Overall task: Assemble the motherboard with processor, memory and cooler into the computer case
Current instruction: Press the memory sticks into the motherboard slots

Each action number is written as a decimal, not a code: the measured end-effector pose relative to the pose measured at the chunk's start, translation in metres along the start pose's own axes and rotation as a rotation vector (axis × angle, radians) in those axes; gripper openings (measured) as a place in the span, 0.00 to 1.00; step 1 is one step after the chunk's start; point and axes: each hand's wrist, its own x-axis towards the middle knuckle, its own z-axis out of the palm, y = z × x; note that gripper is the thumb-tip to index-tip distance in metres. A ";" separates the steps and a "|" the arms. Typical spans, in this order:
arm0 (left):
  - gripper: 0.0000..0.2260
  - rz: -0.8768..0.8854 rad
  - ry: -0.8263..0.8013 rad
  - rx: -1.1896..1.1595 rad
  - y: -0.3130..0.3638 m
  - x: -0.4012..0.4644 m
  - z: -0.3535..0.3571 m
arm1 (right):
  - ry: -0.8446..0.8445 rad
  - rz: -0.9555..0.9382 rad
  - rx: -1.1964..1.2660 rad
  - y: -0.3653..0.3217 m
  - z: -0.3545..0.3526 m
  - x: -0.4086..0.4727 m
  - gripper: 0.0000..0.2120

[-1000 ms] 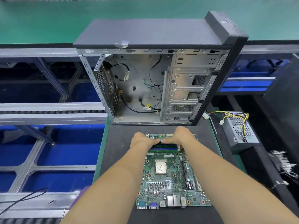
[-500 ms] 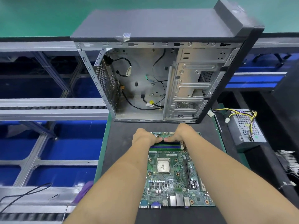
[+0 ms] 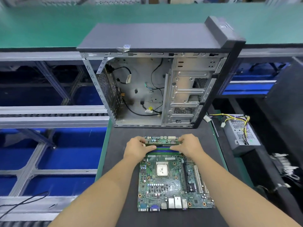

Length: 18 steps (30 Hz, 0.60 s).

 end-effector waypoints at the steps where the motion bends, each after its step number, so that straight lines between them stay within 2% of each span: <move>1: 0.23 0.037 -0.003 -0.014 -0.007 -0.001 -0.003 | 0.016 -0.025 0.012 0.006 0.000 -0.004 0.27; 6: 0.22 0.138 -0.023 0.075 -0.022 0.000 -0.005 | -0.001 -0.141 -0.085 0.019 0.003 -0.016 0.24; 10: 0.22 0.172 -0.018 0.123 -0.023 -0.004 -0.003 | 0.015 -0.225 -0.178 0.020 0.004 -0.018 0.09; 14: 0.18 0.229 0.042 0.145 -0.024 -0.008 0.003 | 0.029 -0.255 -0.167 0.024 0.008 -0.017 0.13; 18: 0.20 0.244 0.031 0.142 -0.026 -0.016 0.005 | 0.062 -0.249 -0.051 0.026 0.003 -0.025 0.22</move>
